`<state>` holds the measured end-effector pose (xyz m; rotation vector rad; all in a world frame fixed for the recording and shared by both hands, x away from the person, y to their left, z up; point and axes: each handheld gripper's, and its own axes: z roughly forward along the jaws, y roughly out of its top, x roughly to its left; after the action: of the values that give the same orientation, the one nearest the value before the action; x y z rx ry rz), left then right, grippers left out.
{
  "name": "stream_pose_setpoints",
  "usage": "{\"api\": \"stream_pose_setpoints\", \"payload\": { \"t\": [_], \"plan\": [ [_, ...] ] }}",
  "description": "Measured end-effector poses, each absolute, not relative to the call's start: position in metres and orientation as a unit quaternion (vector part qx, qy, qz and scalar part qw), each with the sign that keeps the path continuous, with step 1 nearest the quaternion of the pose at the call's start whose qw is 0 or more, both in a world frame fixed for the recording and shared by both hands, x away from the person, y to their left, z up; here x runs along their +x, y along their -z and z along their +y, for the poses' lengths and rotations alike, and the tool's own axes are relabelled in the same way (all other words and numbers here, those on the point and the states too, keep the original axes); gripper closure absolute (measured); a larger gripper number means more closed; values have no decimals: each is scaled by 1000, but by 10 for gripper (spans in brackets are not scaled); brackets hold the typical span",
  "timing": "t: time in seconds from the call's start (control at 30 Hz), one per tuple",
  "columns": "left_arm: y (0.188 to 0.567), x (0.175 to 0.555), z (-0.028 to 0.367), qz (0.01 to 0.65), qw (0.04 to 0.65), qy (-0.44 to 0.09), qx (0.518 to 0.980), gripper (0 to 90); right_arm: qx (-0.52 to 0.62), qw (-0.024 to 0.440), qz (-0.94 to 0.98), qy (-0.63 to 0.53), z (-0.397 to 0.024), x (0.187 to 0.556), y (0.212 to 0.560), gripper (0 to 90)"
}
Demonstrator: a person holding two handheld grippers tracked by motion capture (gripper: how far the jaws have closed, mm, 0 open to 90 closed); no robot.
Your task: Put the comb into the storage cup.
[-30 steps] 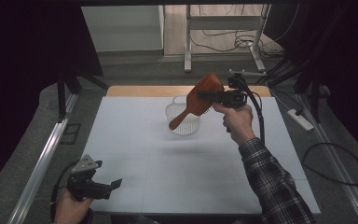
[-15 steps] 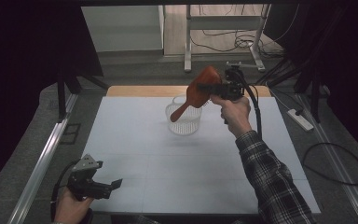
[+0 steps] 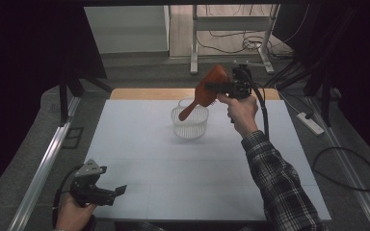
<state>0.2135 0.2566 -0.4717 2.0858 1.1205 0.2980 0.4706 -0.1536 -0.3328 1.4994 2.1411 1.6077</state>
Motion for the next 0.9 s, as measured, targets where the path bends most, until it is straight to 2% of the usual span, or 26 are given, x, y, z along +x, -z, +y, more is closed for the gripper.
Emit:
{"api": "stream_pose_setpoints", "payload": {
  "t": [0.9],
  "plan": [
    [472,214,256,433,366,-112,816,0,496,54,714,-492,-130,480,359,557]
  ]
}}
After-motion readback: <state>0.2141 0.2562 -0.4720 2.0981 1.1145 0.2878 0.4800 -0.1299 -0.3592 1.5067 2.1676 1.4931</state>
